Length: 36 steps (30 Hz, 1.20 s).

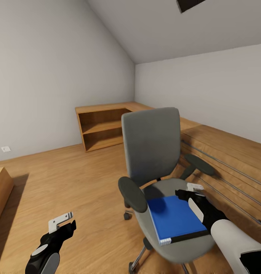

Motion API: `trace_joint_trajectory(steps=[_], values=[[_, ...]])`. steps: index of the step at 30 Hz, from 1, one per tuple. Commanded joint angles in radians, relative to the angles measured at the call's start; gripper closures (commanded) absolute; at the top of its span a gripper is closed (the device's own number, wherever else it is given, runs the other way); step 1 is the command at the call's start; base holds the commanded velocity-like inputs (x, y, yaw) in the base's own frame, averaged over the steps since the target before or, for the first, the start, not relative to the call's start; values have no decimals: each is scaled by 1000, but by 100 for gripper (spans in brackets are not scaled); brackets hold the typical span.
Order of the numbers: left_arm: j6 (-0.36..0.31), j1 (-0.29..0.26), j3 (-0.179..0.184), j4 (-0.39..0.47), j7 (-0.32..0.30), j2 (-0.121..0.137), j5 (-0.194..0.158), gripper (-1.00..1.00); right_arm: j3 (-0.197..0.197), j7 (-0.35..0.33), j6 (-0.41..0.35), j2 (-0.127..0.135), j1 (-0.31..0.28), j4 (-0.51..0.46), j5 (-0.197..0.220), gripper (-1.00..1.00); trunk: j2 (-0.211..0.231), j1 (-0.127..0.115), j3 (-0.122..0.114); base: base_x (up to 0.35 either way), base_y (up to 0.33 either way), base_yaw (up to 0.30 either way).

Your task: In the bedroom, organize the workspace by keeping the computer under the desk, ensuring the monitor is on the desk, placing the keyboard on the desk next to the monitor, placing the mouse on the desk next to the keyboard, moving the folder from the swivel chair onto the desk next to the mouse, stacking the notebook on top of the folder with the pen on top of the notebook, and positioning the swivel chair next to the desk.

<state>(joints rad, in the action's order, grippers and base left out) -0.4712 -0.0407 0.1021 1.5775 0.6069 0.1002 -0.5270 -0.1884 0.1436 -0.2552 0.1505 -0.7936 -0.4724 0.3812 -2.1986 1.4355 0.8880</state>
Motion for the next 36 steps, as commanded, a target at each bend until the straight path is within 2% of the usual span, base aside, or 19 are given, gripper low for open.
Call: trace_joint_trajectory(steps=[1,30,36], values=[[-1,-1,2,1,10,1,-8,-100,-6,9,-4,1,0,1,16,-100,0,0,1,-122,0,0],[-1,-1,2,1,10,1,-9,-100,-6,8,-4,1,1,0,16,-100,0,0,1,-68,0,0],[-1,-1,2,1,10,1,-10,-100,-6,8,-4,1,0,0,16,-100,0,0,1,-186,0,0]])
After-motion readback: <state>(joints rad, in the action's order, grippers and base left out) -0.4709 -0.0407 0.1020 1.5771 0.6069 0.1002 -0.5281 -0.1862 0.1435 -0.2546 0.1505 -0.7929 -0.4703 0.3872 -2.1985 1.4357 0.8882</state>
